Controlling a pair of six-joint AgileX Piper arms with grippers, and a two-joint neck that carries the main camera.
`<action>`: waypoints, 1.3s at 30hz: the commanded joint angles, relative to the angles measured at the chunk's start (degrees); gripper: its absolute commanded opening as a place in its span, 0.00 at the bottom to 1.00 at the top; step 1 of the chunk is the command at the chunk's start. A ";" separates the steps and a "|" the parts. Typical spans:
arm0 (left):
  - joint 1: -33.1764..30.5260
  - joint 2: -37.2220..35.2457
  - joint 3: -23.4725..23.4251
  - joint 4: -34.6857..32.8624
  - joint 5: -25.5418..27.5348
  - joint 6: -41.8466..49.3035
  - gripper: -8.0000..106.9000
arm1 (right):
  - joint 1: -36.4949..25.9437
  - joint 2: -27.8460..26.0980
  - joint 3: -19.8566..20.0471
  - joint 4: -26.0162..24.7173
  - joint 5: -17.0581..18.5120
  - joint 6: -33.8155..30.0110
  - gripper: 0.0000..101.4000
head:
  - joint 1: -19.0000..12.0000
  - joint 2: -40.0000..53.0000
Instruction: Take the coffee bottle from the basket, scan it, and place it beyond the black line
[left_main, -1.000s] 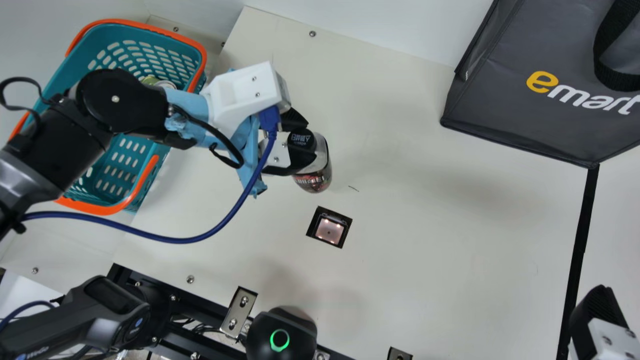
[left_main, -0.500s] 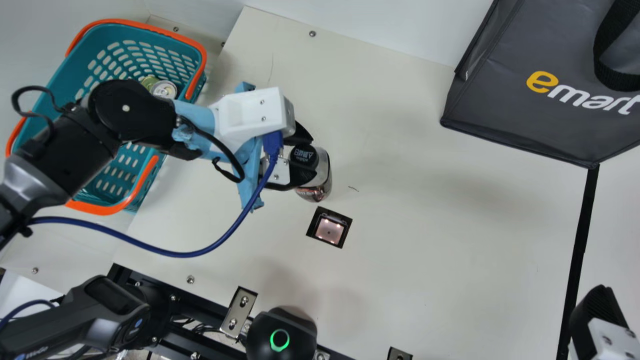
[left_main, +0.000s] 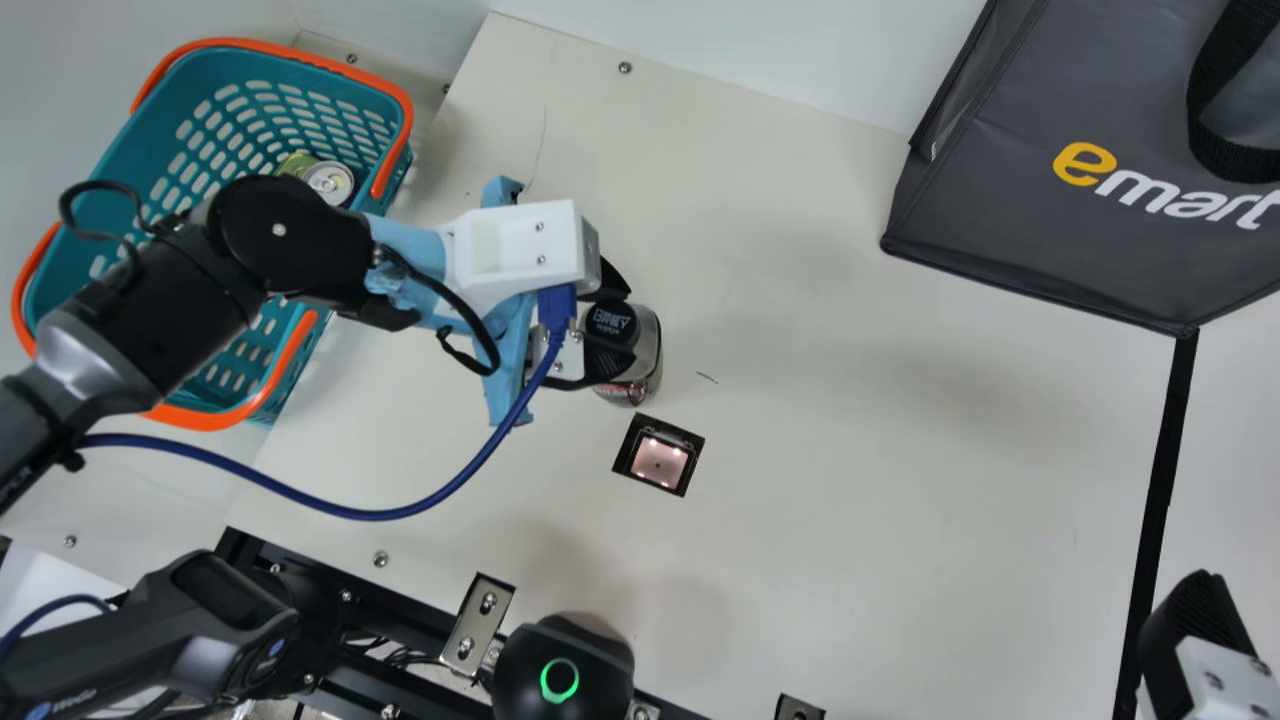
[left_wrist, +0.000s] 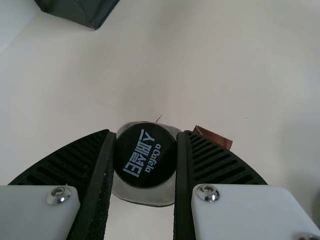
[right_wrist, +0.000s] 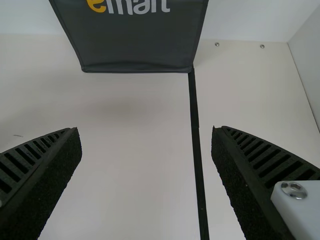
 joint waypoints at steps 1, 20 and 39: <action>-0.14 0.13 0.13 0.09 -0.36 0.19 0.16 | 0.00 0.00 0.00 0.00 0.00 0.00 0.90 | -0.96 0.14; -1.06 1.09 0.69 0.66 -2.42 0.07 0.48 | 0.00 0.00 0.00 0.00 0.00 0.00 0.90 | -0.96 0.14; -2.10 0.85 -1.60 0.64 -3.06 -4.07 0.85 | 0.00 0.00 0.00 0.00 0.00 0.00 0.90 | -0.96 0.14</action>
